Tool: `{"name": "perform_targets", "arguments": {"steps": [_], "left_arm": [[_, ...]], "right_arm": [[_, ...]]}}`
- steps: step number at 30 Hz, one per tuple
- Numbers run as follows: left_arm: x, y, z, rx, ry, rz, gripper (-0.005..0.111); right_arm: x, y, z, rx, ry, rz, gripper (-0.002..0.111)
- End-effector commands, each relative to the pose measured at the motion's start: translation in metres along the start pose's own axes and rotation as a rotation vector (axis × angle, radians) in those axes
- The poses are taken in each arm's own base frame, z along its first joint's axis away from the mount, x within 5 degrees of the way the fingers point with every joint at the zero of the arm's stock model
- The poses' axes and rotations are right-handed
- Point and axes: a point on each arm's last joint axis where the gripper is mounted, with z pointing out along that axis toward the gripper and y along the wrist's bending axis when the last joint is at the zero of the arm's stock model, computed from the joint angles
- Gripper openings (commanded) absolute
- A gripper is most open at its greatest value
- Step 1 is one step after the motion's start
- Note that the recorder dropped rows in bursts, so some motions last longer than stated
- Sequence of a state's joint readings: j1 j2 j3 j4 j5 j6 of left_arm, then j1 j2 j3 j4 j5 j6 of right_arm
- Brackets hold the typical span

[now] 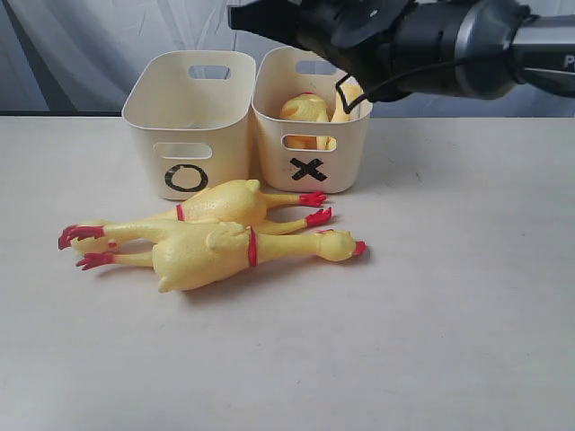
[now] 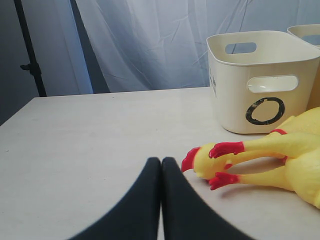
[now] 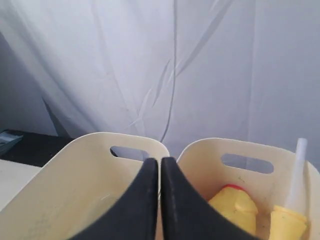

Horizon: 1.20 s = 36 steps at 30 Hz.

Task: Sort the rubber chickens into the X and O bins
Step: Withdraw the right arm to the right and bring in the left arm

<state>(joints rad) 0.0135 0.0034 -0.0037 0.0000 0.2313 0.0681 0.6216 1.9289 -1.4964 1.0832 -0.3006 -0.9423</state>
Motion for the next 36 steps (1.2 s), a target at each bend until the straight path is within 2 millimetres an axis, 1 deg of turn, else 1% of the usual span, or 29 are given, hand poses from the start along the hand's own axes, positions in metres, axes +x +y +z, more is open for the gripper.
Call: {"name": "perform_targets", "arguments": {"steps": [1,3,4,8,10,11,12,13,14,15,16,17,19,21,22,23,24,25,27,30,31,33,35,36], "left_arm": [[0.001,0.0,0.0,-0.004,0.002,-0.006,0.0],[0.001,0.0,0.0,-0.004,0.002,-0.006,0.0],[0.001,0.0,0.0,-0.004,0.002,-0.006,0.0],[0.001,0.0,0.0,-0.004,0.002,-0.006,0.0],[0.001,0.0,0.0,-0.004,0.002,-0.006,0.0],[0.001,0.0,0.0,-0.004,0.002,-0.006,0.0],[0.001,0.0,0.0,-0.004,0.002,-0.006,0.0],[0.001,0.0,0.0,-0.004,0.002,-0.006,0.0],[0.001,0.0,0.0,-0.004,0.002,-0.006,0.0],[0.001,0.0,0.0,-0.004,0.002,-0.006,0.0],[0.001,0.0,0.0,-0.004,0.002,-0.006,0.0],[0.001,0.0,0.0,-0.004,0.002,-0.006,0.0],[0.001,0.0,0.0,-0.004,0.002,-0.006,0.0],[0.001,0.0,0.0,-0.005,-0.006,-0.006,0.0],[-0.001,-0.001,0.0,0.004,-0.023,-0.061,0.0],[-0.003,-0.002,0.0,0.019,-0.042,-0.159,0.0],[-0.007,-0.003,0.0,0.047,-0.084,-0.35,0.0],[-0.009,-0.003,-0.001,0.057,-0.107,-0.427,0.0],[-0.014,-0.002,-0.001,0.057,-0.157,-0.5,0.0],[-0.022,0.003,-0.003,0.036,-0.253,-0.535,0.0],[-0.024,0.004,-0.003,0.032,-0.281,-0.575,0.0],[-0.027,0.008,-0.005,0.03,-0.333,-0.712,0.0],[-0.027,0.008,-0.005,0.04,-0.336,-0.829,0.0],[-0.027,0.009,-0.005,0.043,-0.336,-0.857,0.0]], "right_arm": [[-0.019,-0.001,-0.02,-0.038,0.015,-0.066,0.0],[-0.02,-0.009,-0.033,0.004,0.017,-0.113,0.0],[-0.02,-0.013,-0.044,0.024,0.018,-0.149,0.0],[-0.028,-0.02,-0.074,0.023,0.004,-0.202,0.0],[-0.036,-0.026,-0.105,0.006,-0.015,-0.204,0.0],[-0.037,-0.027,-0.114,-0.009,-0.018,-0.206,0.0],[-0.037,-0.028,-0.13,-0.041,-0.017,-0.211,0.0],[-0.037,-0.029,-0.139,-0.058,-0.019,-0.214,0.0],[-0.038,-0.032,-0.155,-0.075,-0.029,-0.217,0.0],[-0.037,-0.034,-0.164,-0.083,-0.033,-0.216,0.0],[-0.038,-0.037,-0.183,-0.101,-0.048,-0.212,0.0],[-0.036,-0.039,-0.192,-0.113,-0.053,-0.211,0.0],[-0.028,-0.041,-0.227,-0.193,-0.061,-0.215,0.0],[-0.025,-0.042,-0.247,-0.248,-0.076,-0.214,0.0],[-0.02,-0.041,-0.256,-0.285,-0.072,-0.215,0.0],[-0.018,-0.041,-0.265,-0.315,-0.078,-0.226,0.0],[-0.012,-0.042,-0.282,-0.358,-0.097,-0.261,0.0],[-0.008,-0.043,-0.288,-0.374,-0.096,-0.276,0.0],[0.0,-0.045,-0.303,-0.406,-0.108,-0.291,0.0],[0.012,-0.048,-0.324,-0.444,-0.134,-0.333,0.0],[0.015,-0.049,-0.331,-0.452,-0.148,-0.335,0.0],[0.024,-0.052,-0.343,-0.472,-0.162,-0.34,0.0],[0.032,-0.054,-0.351,-0.479,-0.175,-0.339,0.0],[0.036,-0.055,-0.356,-0.491,-0.178,-0.337,0.0]]}}
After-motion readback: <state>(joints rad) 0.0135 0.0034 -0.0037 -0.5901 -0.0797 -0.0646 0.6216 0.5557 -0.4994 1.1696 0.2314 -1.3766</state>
